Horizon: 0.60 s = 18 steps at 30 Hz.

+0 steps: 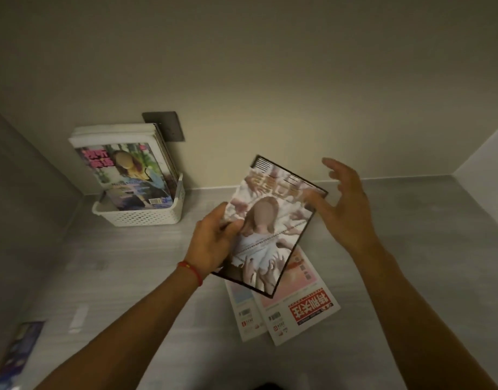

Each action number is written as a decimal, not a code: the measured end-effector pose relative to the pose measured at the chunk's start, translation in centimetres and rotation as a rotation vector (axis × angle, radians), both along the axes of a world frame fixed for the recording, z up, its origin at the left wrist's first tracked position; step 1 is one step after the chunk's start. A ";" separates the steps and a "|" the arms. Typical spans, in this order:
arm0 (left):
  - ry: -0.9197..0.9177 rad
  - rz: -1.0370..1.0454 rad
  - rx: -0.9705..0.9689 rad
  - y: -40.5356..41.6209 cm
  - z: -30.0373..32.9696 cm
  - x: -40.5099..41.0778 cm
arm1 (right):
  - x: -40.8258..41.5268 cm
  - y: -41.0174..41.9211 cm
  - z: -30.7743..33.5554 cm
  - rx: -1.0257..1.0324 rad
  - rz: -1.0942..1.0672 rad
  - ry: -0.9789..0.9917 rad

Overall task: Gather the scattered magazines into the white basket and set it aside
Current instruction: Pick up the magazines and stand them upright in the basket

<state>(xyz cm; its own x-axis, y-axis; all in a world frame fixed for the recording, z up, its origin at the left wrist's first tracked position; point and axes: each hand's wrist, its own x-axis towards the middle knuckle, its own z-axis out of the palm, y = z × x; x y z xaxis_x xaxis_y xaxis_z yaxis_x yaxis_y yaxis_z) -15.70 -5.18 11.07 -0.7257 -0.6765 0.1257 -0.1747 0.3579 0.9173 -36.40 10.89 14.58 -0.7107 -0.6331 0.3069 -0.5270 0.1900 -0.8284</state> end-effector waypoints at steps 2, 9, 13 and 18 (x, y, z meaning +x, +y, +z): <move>0.101 0.116 0.202 -1.9 0.0 2.1 | 1.6 -1.7 -1.5 0.145 0.082 -0.179; 0.173 0.292 0.543 -9.6 -0.6 9.9 | 10.6 -8.9 -4.8 0.392 0.715 -0.463; 0.224 0.258 0.690 -14.1 -0.7 13.7 | 13.4 -14.0 -4.5 0.321 0.742 -0.371; 0.269 0.202 0.556 -21.8 -0.1 17.2 | 15.1 -22.6 -3.9 0.358 0.481 -0.212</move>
